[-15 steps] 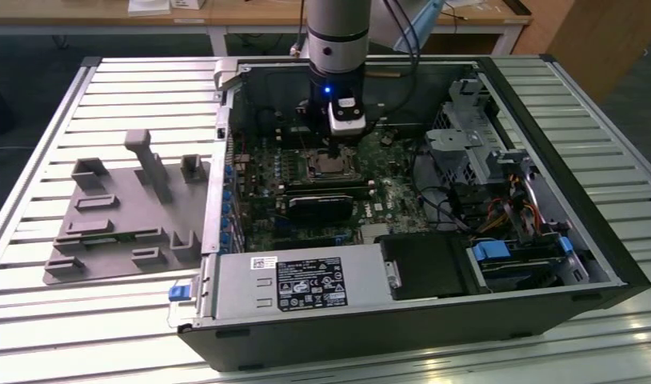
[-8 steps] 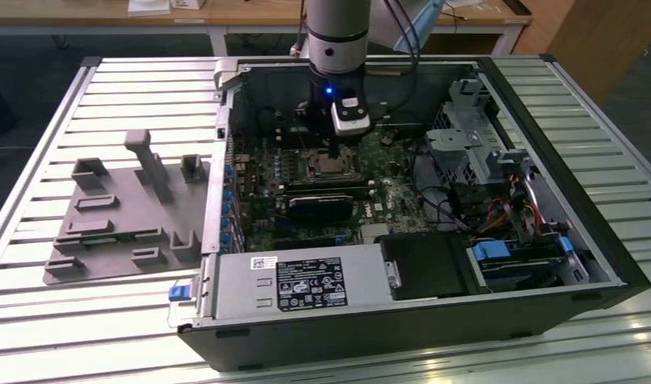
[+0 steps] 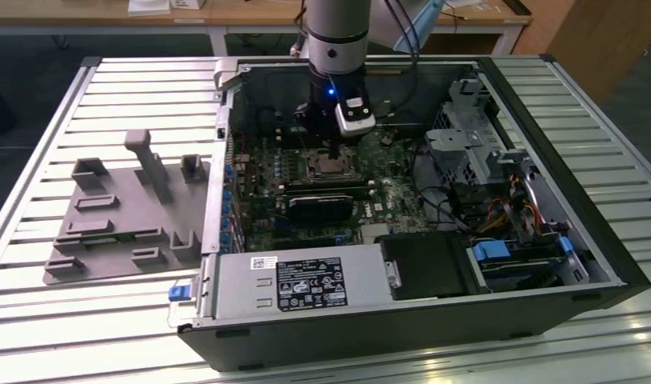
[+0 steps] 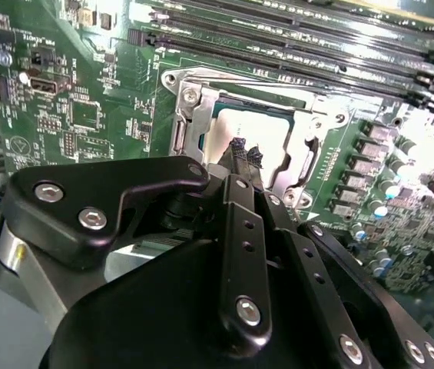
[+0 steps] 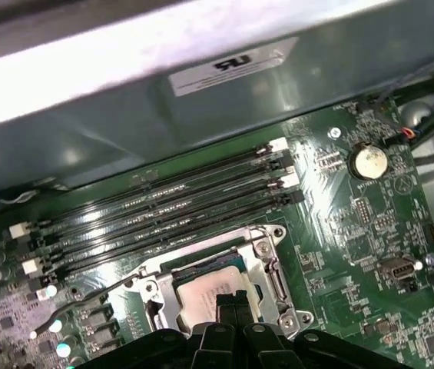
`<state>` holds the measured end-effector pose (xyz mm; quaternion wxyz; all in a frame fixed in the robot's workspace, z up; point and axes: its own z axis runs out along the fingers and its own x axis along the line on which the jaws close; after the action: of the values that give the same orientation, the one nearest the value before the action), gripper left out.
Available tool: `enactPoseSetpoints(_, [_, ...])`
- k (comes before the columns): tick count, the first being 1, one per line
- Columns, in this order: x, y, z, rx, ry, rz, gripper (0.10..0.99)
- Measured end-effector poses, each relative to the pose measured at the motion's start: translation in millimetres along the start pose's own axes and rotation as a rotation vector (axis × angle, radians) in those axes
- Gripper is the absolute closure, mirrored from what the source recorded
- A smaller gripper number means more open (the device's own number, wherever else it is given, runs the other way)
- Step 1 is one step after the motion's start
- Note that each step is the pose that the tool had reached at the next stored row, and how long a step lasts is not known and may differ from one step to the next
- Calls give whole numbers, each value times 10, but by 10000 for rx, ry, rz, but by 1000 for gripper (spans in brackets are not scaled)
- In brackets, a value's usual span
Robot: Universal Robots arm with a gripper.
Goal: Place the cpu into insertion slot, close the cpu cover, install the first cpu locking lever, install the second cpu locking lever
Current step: 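Close the cpu cover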
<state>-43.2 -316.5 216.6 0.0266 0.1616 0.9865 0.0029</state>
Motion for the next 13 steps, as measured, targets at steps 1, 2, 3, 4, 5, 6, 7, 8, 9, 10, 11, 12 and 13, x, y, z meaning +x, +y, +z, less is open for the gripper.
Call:
enactPoseSetpoints(1, [0,-1,2,-5,1,-110,984])
enactPoseSetpoints(2, [0,-2,4,-12,3,-227,984])
enactPoseSetpoints(3, [0,-3,7,-19,5,-350,984])
enactPoseSetpoints(4, [1,-4,8,-23,6,-455,984])
enactPoseSetpoints(5, [1,-6,9,-27,8,-554,984])
enactPoseSetpoints(6, [3,-9,10,-31,9,-636,984])
enactPoseSetpoints(7, [8,-11,11,-35,11,-699,984])
enactPoseSetpoints(8, [20,-16,12,-38,11,-746,984])
enactPoseSetpoints(9, [36,-21,14,-40,11,-782,984])
enactPoseSetpoints(10, [54,-28,16,-40,12,-813,984])
enactPoseSetpoints(11, [72,-34,17,-41,12,-840,984])
enactPoseSetpoints(12, [91,-41,18,-43,12,-867,984])
enactPoseSetpoints(13, [109,-47,20,-44,13,-895,984])
